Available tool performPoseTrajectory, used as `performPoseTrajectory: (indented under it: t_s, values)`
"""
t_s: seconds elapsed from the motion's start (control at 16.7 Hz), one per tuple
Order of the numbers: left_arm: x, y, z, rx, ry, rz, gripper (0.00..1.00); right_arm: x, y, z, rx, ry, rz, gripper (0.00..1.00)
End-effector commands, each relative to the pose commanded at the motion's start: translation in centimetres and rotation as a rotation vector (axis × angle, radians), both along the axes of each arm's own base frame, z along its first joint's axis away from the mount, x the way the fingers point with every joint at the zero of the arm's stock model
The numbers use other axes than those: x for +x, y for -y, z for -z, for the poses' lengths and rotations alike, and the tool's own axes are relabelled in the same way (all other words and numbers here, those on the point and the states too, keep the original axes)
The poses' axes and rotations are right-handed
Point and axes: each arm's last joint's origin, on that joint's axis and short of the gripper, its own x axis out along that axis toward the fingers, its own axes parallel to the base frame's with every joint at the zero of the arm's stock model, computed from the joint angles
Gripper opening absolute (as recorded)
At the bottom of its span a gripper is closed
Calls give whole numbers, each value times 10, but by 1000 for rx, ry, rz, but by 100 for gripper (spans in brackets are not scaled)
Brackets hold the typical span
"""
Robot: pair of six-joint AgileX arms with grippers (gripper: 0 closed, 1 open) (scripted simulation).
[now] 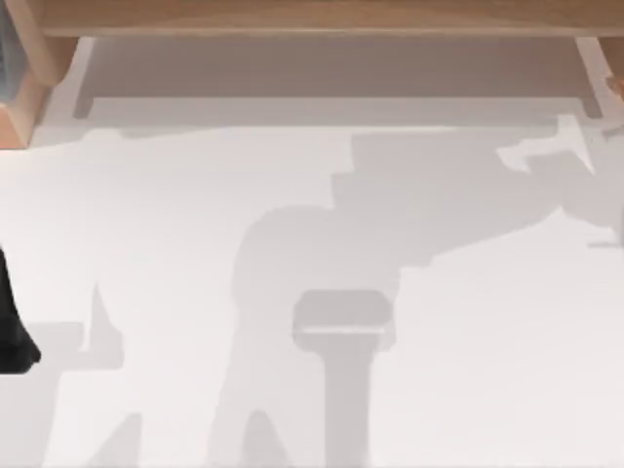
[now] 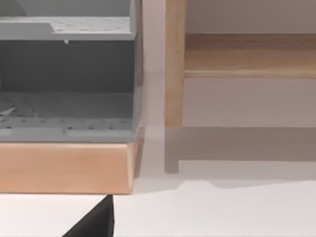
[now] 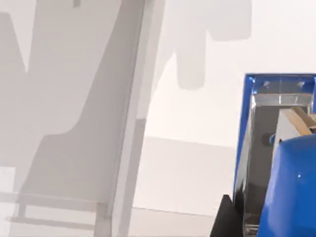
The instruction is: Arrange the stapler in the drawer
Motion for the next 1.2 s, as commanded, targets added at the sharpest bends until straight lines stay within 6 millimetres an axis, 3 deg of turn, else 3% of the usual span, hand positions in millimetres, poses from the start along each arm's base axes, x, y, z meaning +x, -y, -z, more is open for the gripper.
performPoseTrajectory:
  t_s: [0.3,0.48,0.6,1.08,1.2]
  values:
    - [0,0,0,0,0,0,100,28,66,69,59,-118,113,0]
    - [0,0,0,0,0,0,100,34,80,110,109,-217,154,0]
    - [0,0,0,0,0,0,100,36,82,125,128,-258,172,0]
    - [0,0,0,0,0,0,100,38,80,131,133,-275,177,0]
    - [0,0,0,0,0,0,100,36,79,110,123,-229,190,0]
